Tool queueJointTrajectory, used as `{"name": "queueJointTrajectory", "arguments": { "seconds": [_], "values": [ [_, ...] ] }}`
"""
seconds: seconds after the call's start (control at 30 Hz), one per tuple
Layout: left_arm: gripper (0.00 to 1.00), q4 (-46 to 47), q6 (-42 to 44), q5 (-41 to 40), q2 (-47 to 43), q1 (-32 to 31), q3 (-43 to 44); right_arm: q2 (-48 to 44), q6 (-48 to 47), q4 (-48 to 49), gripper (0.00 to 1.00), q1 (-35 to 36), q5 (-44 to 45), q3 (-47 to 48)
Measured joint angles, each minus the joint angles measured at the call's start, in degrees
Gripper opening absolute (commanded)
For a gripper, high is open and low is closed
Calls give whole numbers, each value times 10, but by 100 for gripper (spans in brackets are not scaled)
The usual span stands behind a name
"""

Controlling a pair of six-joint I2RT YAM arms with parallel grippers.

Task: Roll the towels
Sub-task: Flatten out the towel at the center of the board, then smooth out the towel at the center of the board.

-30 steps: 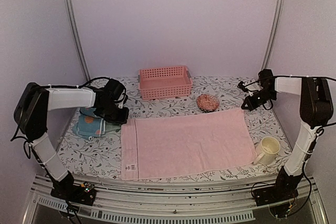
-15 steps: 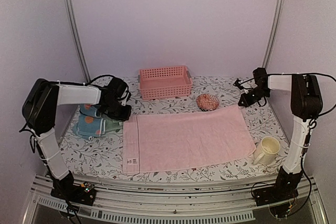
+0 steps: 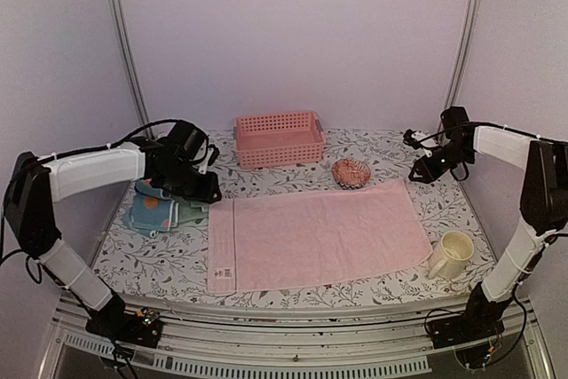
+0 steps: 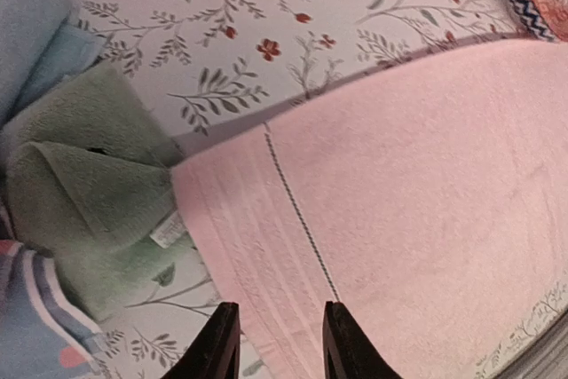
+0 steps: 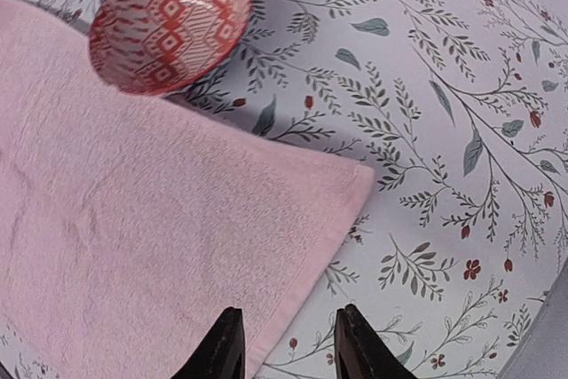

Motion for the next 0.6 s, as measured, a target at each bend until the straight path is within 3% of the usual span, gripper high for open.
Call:
{"name": "queueJointTrajectory", "arguments": {
  "seconds": [0.1, 0.23, 0.6],
  "values": [
    [10, -24, -16, 35, -18, -51, -22, -54, -50, -30, 31, 15, -9, -46],
    [3, -57, -41, 82, -8, -123, -72, -68, -130, -89, 28, 29, -28, -106],
    [0, -66, -120, 129, 9, -199, -158, -68, -202, -134, 27, 41, -33, -137]
  ]
}}
